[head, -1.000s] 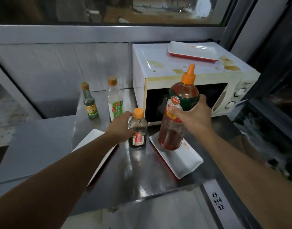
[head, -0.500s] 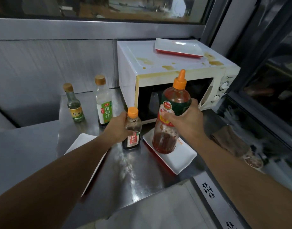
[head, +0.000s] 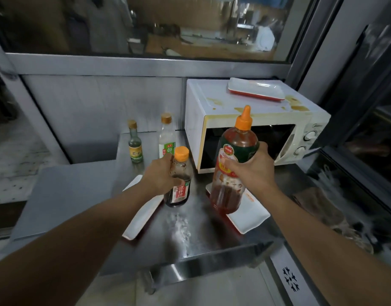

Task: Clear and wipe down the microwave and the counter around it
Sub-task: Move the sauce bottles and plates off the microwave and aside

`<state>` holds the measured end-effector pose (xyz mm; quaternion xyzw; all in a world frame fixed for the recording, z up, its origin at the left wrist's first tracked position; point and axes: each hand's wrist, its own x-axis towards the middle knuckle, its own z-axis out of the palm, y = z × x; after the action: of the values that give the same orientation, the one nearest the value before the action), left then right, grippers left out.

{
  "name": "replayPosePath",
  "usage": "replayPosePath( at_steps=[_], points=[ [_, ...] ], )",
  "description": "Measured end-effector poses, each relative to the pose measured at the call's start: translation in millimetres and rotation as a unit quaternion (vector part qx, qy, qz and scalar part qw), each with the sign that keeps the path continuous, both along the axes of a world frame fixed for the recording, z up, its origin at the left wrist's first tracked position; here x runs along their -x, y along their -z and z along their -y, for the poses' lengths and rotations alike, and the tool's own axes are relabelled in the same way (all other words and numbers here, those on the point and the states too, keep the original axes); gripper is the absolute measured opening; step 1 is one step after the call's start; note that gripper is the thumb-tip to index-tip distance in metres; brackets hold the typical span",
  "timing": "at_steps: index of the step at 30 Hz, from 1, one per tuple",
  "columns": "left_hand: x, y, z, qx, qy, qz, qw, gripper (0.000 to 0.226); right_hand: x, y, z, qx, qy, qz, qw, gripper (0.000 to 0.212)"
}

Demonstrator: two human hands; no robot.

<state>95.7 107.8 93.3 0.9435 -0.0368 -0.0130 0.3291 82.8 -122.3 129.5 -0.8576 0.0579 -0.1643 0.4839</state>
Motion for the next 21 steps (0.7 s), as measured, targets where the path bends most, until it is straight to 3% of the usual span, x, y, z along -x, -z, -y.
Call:
replayPosePath(
  at_steps=[13, 21],
  points=[
    [118.6, -67.4, -53.7, -0.005, -0.120, 0.032, 0.992, 0.059, 62.8, -40.4, -48.8, -0.004, -0.056, -0.005, 0.998, 0.079],
    [130.6, -91.8, -106.4, -0.011, -0.152, 0.042, 0.987, 0.056, 63.1, -66.3, -91.9, -0.003, -0.064, 0.011, 0.998, 0.077]
  ],
)
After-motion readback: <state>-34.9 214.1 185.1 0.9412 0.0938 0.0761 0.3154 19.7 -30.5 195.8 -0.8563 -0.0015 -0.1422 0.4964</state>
